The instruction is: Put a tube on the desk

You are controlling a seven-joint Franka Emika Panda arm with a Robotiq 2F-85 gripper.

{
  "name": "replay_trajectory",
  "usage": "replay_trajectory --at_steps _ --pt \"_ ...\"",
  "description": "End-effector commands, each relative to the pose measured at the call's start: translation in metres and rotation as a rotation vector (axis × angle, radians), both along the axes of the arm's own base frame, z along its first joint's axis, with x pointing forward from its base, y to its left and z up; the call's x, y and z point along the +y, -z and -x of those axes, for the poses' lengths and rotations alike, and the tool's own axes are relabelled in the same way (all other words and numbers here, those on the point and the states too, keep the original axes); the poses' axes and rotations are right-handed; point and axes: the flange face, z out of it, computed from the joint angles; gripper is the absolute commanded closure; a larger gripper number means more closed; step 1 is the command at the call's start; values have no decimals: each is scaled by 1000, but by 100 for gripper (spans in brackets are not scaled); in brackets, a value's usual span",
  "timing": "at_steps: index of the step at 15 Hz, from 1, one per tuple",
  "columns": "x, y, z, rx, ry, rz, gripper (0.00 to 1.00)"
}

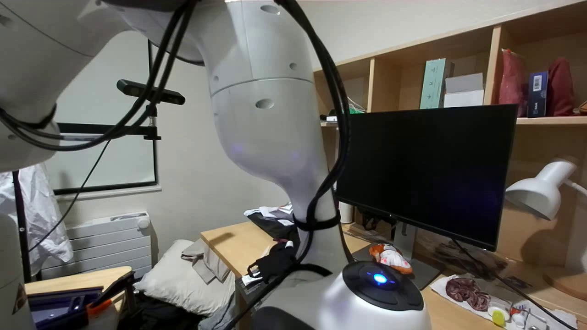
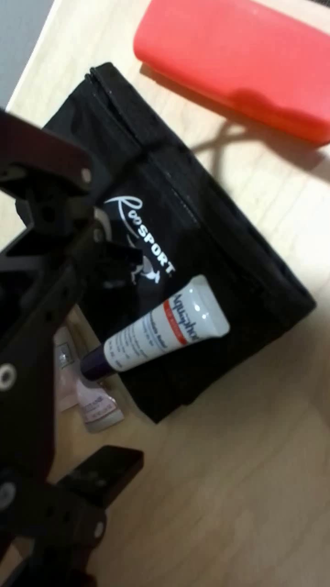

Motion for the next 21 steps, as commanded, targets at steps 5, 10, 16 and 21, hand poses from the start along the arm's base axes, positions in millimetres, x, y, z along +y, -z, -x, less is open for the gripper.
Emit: replay_trajectory --at_steps 5,10,16,21 --pt "-6 11 5 58 -111 35 40" --pt "-4 12 5 58 -119 33 74" --pt "0 3 9 50 -67 3 89" --pt "15 -22 12 24 -20 -41 90"
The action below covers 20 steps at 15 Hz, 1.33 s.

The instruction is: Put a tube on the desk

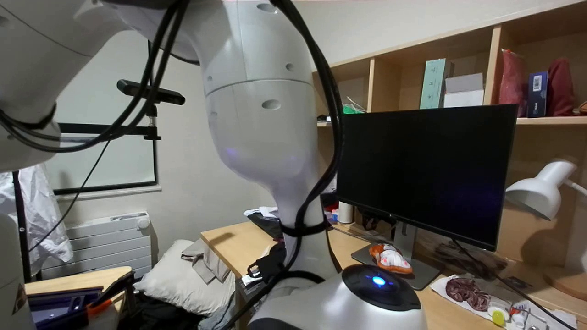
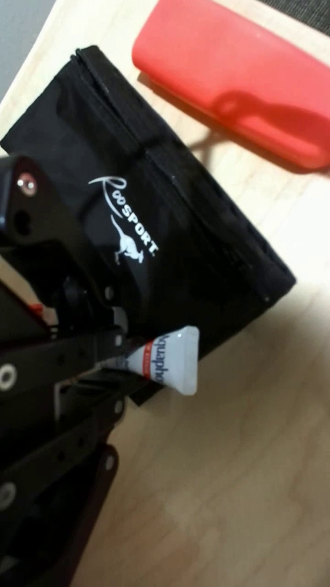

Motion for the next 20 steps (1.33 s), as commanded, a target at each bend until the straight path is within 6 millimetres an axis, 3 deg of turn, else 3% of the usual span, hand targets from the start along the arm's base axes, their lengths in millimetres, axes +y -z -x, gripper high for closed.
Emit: replay_trajectory --at_steps 1,6,12,13,15,20 --pt "18 -36 8 -22 43 -59 90" --pt "53 -88 4 -83 96 -111 90" --pt "108 -130 -49 -92 385 -235 90" --pt "96 -119 -40 -107 296 -202 86" --pt "110 -127 -52 -103 339 -218 86" --pt "118 -120 -53 -161 441 -166 90"
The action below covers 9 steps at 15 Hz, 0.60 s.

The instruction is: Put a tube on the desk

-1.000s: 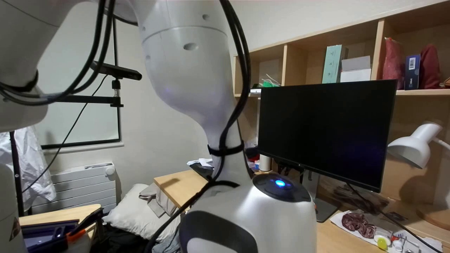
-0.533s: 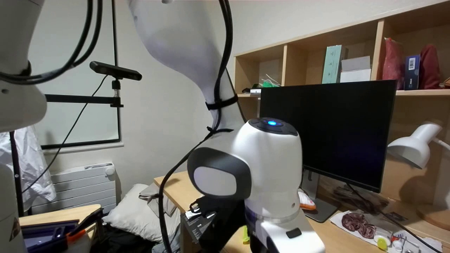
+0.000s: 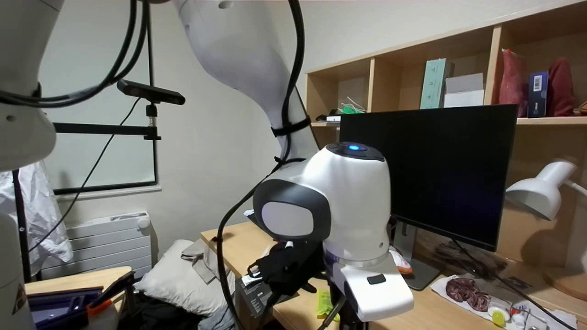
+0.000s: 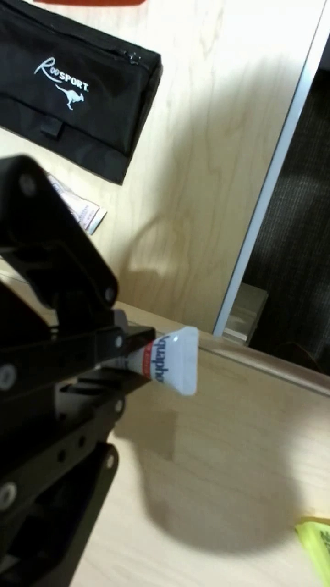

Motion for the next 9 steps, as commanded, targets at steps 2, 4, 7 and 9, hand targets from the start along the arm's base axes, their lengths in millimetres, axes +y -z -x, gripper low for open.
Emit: replay_trajectory --at_steps 2,4,7,9 --pt "27 5 -10 -53 136 8 90" --pt "45 12 -23 -59 213 14 90" --pt "79 15 -47 -72 309 9 90" --pt "101 16 -68 -79 347 2 90"
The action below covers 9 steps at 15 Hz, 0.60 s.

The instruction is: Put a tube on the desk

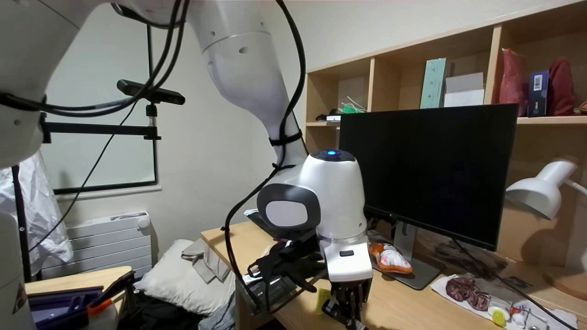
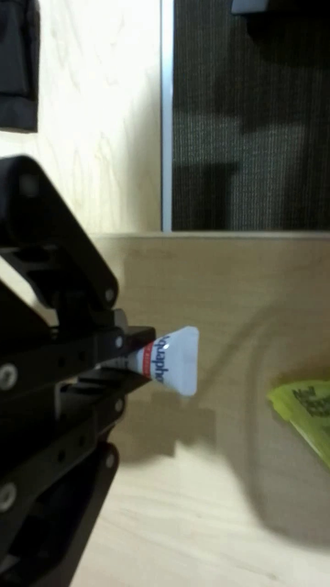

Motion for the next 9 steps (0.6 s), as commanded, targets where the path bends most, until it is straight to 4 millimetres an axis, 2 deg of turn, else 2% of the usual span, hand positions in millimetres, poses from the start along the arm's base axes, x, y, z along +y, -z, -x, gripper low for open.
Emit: replay_trajectory --at_steps 1,5,9 --pt "33 5 -35 -22 99 5 90" --pt "61 10 -66 8 156 32 90" --pt "75 22 -90 103 195 39 90"
